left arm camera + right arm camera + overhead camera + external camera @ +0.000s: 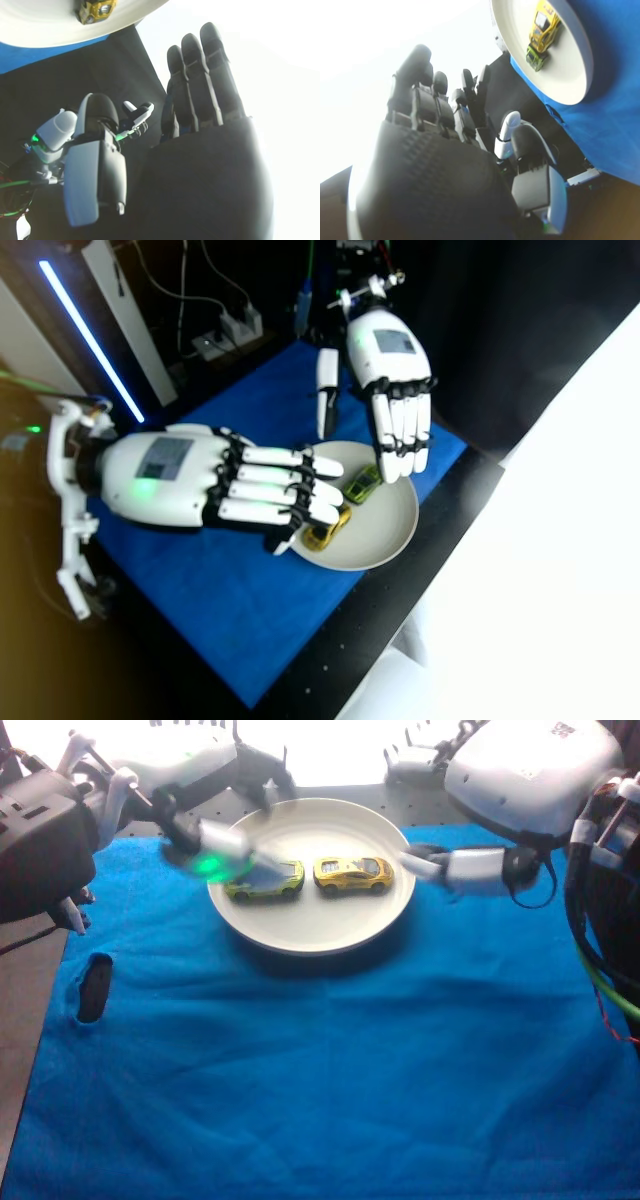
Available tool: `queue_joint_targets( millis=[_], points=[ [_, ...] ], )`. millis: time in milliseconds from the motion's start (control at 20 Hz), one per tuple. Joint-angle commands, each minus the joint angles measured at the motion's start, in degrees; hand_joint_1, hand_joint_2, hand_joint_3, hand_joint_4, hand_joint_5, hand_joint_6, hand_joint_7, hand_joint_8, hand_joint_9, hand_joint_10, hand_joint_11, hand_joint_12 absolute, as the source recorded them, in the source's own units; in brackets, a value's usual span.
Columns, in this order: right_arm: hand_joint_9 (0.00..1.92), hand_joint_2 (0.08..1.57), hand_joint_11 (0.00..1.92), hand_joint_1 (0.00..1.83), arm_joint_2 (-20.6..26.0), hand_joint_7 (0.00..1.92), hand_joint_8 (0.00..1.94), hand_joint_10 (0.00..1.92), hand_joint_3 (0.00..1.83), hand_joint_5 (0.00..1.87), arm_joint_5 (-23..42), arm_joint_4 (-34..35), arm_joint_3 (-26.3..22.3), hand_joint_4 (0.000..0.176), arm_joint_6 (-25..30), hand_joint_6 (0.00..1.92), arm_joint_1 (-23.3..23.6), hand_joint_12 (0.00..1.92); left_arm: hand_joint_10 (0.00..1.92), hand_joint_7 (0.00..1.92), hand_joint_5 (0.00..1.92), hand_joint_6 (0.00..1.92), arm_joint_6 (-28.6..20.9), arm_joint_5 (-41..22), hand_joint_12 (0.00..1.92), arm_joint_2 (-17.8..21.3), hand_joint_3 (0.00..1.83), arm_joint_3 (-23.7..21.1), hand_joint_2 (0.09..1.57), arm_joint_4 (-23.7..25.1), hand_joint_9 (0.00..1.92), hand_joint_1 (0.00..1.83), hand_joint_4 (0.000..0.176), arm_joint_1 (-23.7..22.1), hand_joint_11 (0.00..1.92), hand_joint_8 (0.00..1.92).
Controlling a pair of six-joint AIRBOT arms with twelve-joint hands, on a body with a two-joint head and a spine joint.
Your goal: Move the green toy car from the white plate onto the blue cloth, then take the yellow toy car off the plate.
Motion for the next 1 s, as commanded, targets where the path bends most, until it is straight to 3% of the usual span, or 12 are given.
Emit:
queue_joint_targets(
  millis=[0,50,100,250,350,450,500,550,600,650,750,950],
  points=[
    [0.72,1.22,0.56,1.47,0.16,0.69,1.38,1.56,0.0,0.5,6.67,0.04,-0.1,0.0,-0.12,0.95,0.69,1.84,0.99,0.6,0.7,1.2,0.07,-6.91,1.36,0.3,0.0,-0.25,1.22,0.03,0.27,1.17,0.0,-0.35,0.0,0.71],
    [0.46,1.09,0.31,1.47,0.16,0.5,1.05,1.42,0.0,0.47,6.69,0.04,-0.17,0.0,-0.12,0.58,0.69,1.85,0.84,0.6,0.41,0.67,0.07,-7.24,1.42,0.42,0.0,-0.47,1.13,0.02,0.31,1.21,0.014,-0.34,0.0,0.42],
    [0.37,1.03,0.21,1.46,0.16,0.45,0.87,1.33,0.0,0.5,6.67,0.04,-0.17,0.0,-0.12,0.36,0.69,1.82,0.65,0.61,0.36,0.33,0.07,-7.2,1.42,0.45,0.0,-0.5,1.08,0.02,0.32,1.17,0.108,-0.36,0.0,0.22],
    [0.22,1.02,0.0,1.41,0.16,0.39,0.73,1.15,0.0,0.5,6.68,0.07,-0.14,0.0,-0.12,0.22,0.69,1.73,0.15,0.32,0.36,0.03,0.07,-6.86,1.09,0.41,0.0,-0.32,0.96,-0.12,0.22,1.02,0.082,-0.35,0.0,0.0],
    [0.2,1.03,0.0,1.33,0.16,0.36,0.79,1.21,0.0,0.51,6.68,0.08,-0.16,0.0,-0.12,0.23,0.69,1.8,0.05,0.28,0.4,0.01,0.08,-6.33,0.97,0.13,0.0,-0.02,0.95,-0.09,0.2,1.0,0.05,-0.44,0.0,0.0],
    [0.26,1.0,0.08,1.27,0.16,0.38,0.88,1.26,0.0,0.56,6.71,0.11,-0.16,0.0,-0.12,0.22,0.69,1.82,0.02,0.29,0.45,0.01,0.08,-5.5,0.66,-0.68,0.0,0.86,0.93,-0.08,0.19,1.01,0.024,-0.69,0.0,0.0],
    [0.25,1.0,0.07,1.26,0.16,0.39,0.86,1.23,0.0,0.57,6.74,0.11,-0.16,0.0,-0.12,0.21,0.69,1.82,0.02,0.31,0.46,0.01,0.08,-4.63,0.55,-1.37,0.0,1.49,0.93,-0.05,0.2,0.97,0.023,-0.8,0.0,0.0],
    [0.24,1.0,0.07,1.24,0.16,0.37,0.89,1.29,0.0,0.56,6.8,0.11,-0.17,0.0,-0.12,0.2,0.69,1.85,0.1,0.43,0.49,0.02,0.08,-4.04,1.09,-1.95,0.0,2.06,0.93,-0.05,0.36,0.98,0.002,-0.86,0.0,0.03],
    [0.23,1.0,0.08,1.23,0.16,0.34,0.98,1.35,0.0,0.55,6.89,0.11,-0.17,0.0,-0.12,0.2,0.69,1.87,0.22,0.53,0.52,0.01,0.08,-3.48,1.32,-2.64,0.0,2.71,0.92,-0.06,0.41,1.0,0.0,-0.88,0.0,0.04],
    [0.23,1.01,0.1,1.22,0.16,0.35,1.0,1.36,0.0,0.55,7.01,0.13,-0.2,0.0,-0.12,0.2,0.69,1.88,0.52,0.67,0.57,0.01,0.08,-2.92,1.55,-3.37,0.0,3.4,0.9,-0.1,0.47,1.03,0.0,-0.89,0.04,0.08],
    [0.25,1.01,0.09,1.22,0.16,0.35,1.03,1.37,0.0,0.56,7.17,0.15,-0.33,0.0,-0.12,0.2,0.69,1.87,0.83,0.81,0.63,0.03,0.08,-1.95,1.57,-4.85,0.0,4.78,0.9,-0.43,0.58,1.04,0.0,-0.89,0.25,0.16],
    [0.32,1.04,0.11,1.19,0.16,0.42,0.89,1.22,0.0,0.55,7.41,0.16,-0.55,0.0,-0.12,0.24,0.69,1.8,0.94,0.79,0.64,0.02,0.08,-1.17,1.66,-6.56,0.01,6.7,0.96,-1.52,0.54,1.04,0.0,-0.89,0.28,0.18]
  ],
)
